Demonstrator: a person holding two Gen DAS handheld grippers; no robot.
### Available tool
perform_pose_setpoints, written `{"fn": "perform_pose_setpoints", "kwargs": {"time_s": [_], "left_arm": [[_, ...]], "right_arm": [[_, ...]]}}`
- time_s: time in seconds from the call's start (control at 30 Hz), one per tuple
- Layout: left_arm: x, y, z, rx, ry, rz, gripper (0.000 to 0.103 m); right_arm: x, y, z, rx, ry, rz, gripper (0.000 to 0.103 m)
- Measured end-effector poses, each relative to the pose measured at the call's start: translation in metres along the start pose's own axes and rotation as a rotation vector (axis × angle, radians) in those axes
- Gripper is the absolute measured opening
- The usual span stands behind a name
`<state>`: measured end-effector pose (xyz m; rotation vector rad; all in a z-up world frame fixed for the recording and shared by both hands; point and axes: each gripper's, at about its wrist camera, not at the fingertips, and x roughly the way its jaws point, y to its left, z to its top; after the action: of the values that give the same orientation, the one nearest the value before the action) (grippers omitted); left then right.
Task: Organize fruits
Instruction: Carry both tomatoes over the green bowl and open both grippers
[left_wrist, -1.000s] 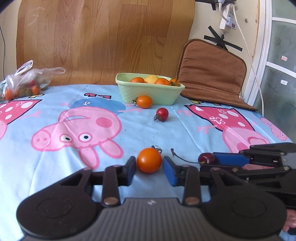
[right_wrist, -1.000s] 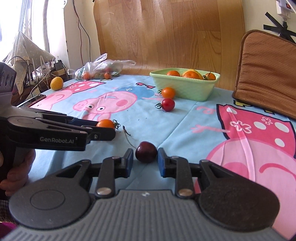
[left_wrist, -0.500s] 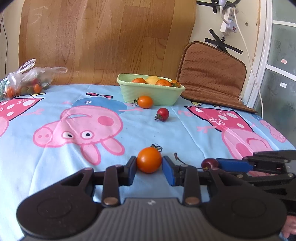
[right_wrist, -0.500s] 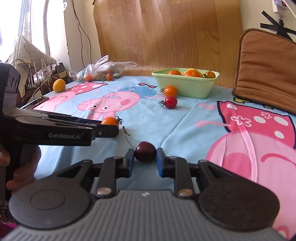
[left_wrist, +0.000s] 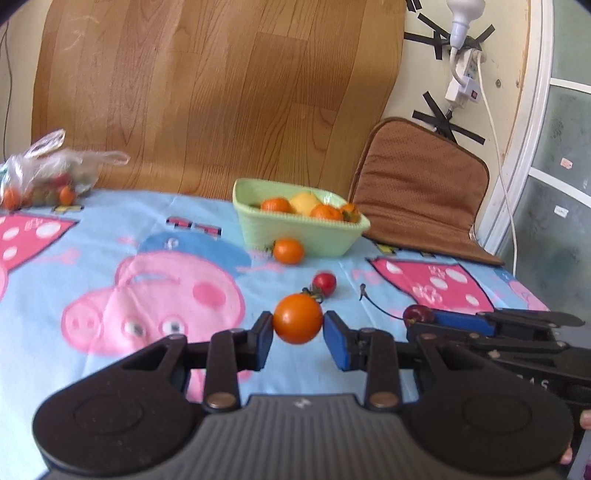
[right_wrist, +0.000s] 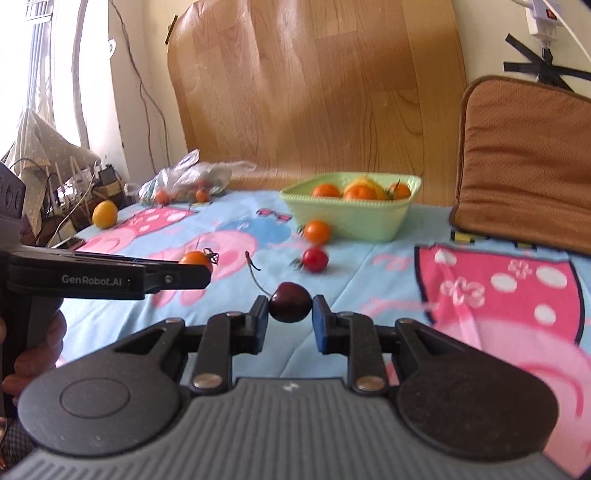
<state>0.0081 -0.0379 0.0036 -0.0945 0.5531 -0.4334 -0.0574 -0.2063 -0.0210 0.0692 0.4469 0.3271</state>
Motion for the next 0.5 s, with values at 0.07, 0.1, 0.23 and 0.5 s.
{"fn": "perform_pose_setpoints", "kwargs": {"time_s": [0.07, 0.1, 0.23, 0.5], "left_arm": [[0.011, 0.001, 0.022, 0.012, -0.012, -0.013, 0.03], [0.018, 0.0, 0.034, 0.021, -0.019, -0.013, 0.03], [0.054, 0.003, 0.073, 0.029, -0.018, -0.01, 0.031], [0.137, 0.018, 0.11, 0.01, 0.041, 0.033, 0.031]], "right_arm": [[0.009, -0.01, 0.015, 0.006, -0.032, -0.008, 0.028], [0.014, -0.018, 0.024, 0.014, -0.047, -0.012, 0.028], [0.044, -0.046, 0.058, 0.054, -0.079, -0.019, 0.028], [0.115, -0.089, 0.089, 0.103, -0.072, -0.069, 0.028]]}}
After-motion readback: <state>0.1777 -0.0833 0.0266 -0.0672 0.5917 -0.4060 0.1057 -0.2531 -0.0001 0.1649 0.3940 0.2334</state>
